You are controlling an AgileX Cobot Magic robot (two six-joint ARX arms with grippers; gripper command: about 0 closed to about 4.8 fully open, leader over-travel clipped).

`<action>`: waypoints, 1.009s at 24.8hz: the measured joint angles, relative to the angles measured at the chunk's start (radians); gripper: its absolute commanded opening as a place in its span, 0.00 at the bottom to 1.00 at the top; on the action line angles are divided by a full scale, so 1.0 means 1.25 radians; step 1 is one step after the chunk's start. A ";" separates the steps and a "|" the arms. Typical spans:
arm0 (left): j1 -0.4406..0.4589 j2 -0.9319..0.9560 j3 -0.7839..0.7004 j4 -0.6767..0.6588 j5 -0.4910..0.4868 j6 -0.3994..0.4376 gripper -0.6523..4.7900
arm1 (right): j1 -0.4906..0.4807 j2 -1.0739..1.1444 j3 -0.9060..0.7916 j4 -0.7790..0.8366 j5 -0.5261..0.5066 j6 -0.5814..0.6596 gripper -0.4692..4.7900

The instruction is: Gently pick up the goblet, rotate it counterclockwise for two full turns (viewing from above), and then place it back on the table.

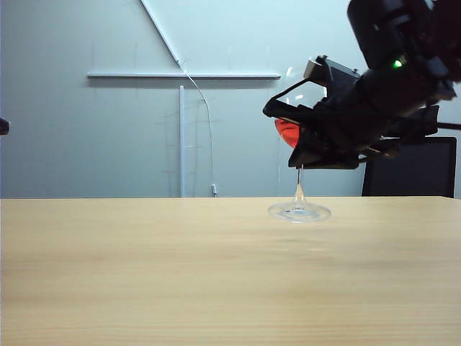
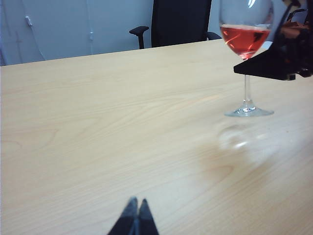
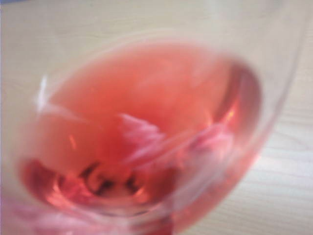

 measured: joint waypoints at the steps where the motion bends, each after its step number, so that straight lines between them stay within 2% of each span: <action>1: 0.000 0.000 0.000 0.000 0.000 0.000 0.11 | 0.000 0.000 0.014 -0.020 0.001 -0.003 0.08; 12: 0.000 0.000 0.000 0.000 0.000 0.000 0.11 | 0.000 0.001 0.114 -0.034 -0.092 0.082 0.08; 16: 0.000 0.000 0.000 0.000 0.000 0.000 0.11 | 0.000 0.002 0.153 -0.087 -0.119 0.085 0.08; 21: 0.000 0.000 0.000 0.000 0.000 0.000 0.11 | -0.001 0.002 0.182 -0.164 -0.158 0.032 0.08; 25: 0.000 0.000 0.000 0.000 0.000 0.000 0.11 | 0.000 0.002 0.197 -0.205 -0.188 -0.057 0.08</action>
